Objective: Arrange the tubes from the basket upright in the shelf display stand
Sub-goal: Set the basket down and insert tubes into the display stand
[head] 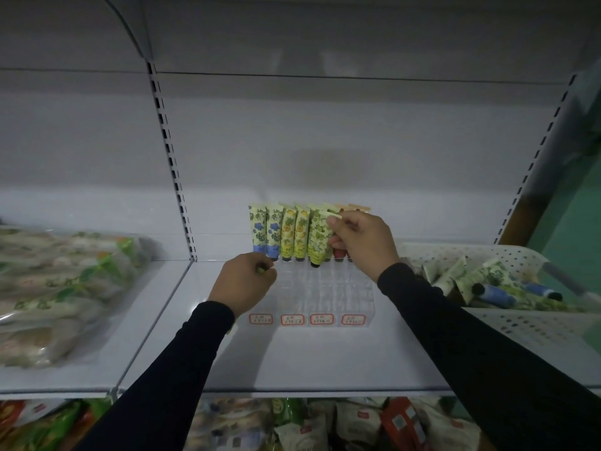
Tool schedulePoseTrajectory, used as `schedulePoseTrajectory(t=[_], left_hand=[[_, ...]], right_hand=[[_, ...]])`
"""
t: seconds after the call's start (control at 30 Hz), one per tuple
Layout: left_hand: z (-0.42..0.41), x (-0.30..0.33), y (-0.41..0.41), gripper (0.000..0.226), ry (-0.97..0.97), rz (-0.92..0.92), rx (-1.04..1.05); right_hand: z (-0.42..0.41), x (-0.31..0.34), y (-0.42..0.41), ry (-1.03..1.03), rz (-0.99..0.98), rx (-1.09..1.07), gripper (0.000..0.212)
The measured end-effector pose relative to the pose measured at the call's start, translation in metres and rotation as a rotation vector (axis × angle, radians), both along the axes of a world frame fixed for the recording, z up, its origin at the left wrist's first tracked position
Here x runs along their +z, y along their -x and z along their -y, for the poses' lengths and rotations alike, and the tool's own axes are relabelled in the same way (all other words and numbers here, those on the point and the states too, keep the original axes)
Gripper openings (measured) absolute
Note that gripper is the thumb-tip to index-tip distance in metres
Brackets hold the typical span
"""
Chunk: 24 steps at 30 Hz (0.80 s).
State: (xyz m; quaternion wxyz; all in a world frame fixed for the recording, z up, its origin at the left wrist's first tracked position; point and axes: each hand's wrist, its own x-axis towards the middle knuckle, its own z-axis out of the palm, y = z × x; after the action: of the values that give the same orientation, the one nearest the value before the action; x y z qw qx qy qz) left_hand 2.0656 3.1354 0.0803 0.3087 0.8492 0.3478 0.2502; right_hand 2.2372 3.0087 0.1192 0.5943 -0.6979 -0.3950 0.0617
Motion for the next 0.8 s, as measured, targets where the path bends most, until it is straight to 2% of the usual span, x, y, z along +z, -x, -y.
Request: schedulePoseTrajectory(t=[0.1, 0.23, 0.4, 0.5, 0.63, 0.8], left_hand=[[-0.003, 0.001, 0.003, 0.014, 0.083, 0.071, -0.002], [-0.006, 0.002, 0.006, 0.015, 0.160, 0.120, -0.014], [-0.005, 0.004, 0.006, 0.012, 0.119, 0.143, -0.041], [-0.002, 0.012, 0.006, 0.003, 0.107, 0.230, -0.078], [-0.001, 0.019, 0.006, 0.011, 0.236, 0.329, -0.129], [-0.004, 0.014, 0.008, 0.030, 0.328, 0.338, -0.160]], right_hand=[[-0.003, -0.002, 0.001, 0.049, 0.054, 0.005, 0.031], [-0.004, -0.004, 0.001, 0.076, 0.094, 0.008, 0.033], [-0.006, -0.003, 0.004, 0.062, 0.101, -0.018, 0.031], [-0.006, -0.002, 0.004, 0.068, 0.111, -0.031, 0.031], [-0.005, -0.002, 0.002, 0.113, 0.166, -0.046, 0.036], [-0.005, 0.000, -0.001, 0.162, 0.202, -0.037, 0.038]])
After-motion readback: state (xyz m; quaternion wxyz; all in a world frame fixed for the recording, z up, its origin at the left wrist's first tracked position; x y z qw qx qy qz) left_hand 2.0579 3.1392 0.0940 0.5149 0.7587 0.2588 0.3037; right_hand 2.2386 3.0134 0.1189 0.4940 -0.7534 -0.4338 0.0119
